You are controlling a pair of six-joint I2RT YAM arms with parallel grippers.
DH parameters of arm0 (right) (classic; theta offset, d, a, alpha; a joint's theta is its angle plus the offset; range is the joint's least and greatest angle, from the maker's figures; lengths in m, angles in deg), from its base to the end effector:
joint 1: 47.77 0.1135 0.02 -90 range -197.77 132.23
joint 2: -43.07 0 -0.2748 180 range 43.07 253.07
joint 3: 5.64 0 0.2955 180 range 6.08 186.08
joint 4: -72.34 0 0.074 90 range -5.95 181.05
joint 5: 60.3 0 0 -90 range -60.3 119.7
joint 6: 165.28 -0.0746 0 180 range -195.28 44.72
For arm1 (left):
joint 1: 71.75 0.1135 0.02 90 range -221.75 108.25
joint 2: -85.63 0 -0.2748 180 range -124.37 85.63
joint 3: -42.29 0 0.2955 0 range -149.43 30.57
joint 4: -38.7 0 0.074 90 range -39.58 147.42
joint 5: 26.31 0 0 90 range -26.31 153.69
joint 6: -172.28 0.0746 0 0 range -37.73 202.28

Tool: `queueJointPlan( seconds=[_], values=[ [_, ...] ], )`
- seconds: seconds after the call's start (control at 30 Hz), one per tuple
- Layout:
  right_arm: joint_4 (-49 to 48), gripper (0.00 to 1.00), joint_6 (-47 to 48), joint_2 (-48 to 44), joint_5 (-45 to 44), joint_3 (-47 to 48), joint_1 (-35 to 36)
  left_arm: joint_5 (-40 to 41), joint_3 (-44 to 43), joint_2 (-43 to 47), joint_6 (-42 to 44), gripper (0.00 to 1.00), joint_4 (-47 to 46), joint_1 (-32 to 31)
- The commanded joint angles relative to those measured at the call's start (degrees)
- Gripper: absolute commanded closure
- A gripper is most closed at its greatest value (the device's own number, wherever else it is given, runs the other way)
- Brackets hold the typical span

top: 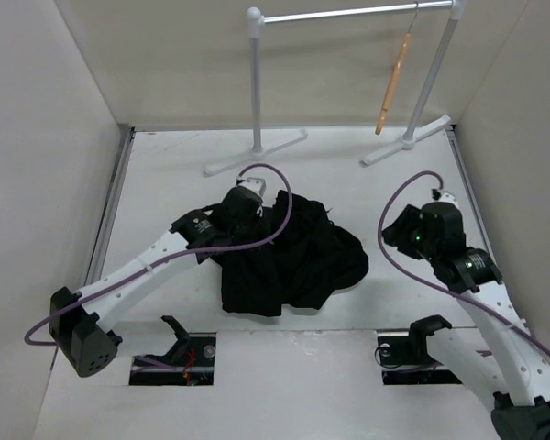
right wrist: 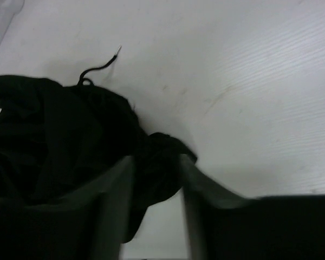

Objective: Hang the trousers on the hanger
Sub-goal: Flatten out the trousers at the center of the board.

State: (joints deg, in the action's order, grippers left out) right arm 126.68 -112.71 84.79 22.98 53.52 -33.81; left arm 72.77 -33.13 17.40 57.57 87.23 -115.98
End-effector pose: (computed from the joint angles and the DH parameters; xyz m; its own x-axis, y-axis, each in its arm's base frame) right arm 0.2110 0.0435 0.2960 -0.5531 0.4845 -0.6777 0.2360 0.8713 0.4302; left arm 0.2390 -0.2163 0.3081 -0.6824 0.0882 -0.7256 0.3508 0.9105 -0.2192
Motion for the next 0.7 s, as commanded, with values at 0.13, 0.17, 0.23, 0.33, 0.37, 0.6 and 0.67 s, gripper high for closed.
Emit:
queueJointPlan(
  seconds=[0.13, 0.17, 0.23, 0.33, 0.37, 0.6, 0.67],
  values=[
    [-7.2, 0.25, -3.3, 7.6, 3.9, -3.7, 11.0, 0.1, 3.3, -3.7, -0.8, 0.32, 1.6, -6.6],
    [-8.3, 0.23, -3.5, 9.5, 4.6, -3.8, 11.9, 0.1, 3.3, -4.7, -0.8, 0.32, 1.5, -7.3],
    [-9.8, 0.22, -3.8, 12.9, 4.9, -4.1, 13.2, 1.0, 3.8, -6.6, -0.8, 0.35, 1.6, -7.8],
    [-13.2, 0.28, -4.8, 15.8, 4.8, -5.4, 13.8, 3.0, 5.9, -8.5, -0.9, 0.44, 0.9, -7.4],
    [-15.1, 0.29, -5.1, 16.5, 5.0, -6.1, 13.7, 3.2, 6.9, -8.9, -0.9, 0.47, -0.2, -7.0],
    [-20.6, 0.77, -4.4, 25.1, 6.6, -3.9, 10.3, 4.5, 5.2, -7.0, -0.6, 0.92, -3.3, 2.1],
    [-20.5, 0.88, -3.9, 25.0, 5.9, -1.4, 10.5, 4.7, 3.1, -3.1, -0.5, 0.94, -3.5, 8.2]
  ],
)
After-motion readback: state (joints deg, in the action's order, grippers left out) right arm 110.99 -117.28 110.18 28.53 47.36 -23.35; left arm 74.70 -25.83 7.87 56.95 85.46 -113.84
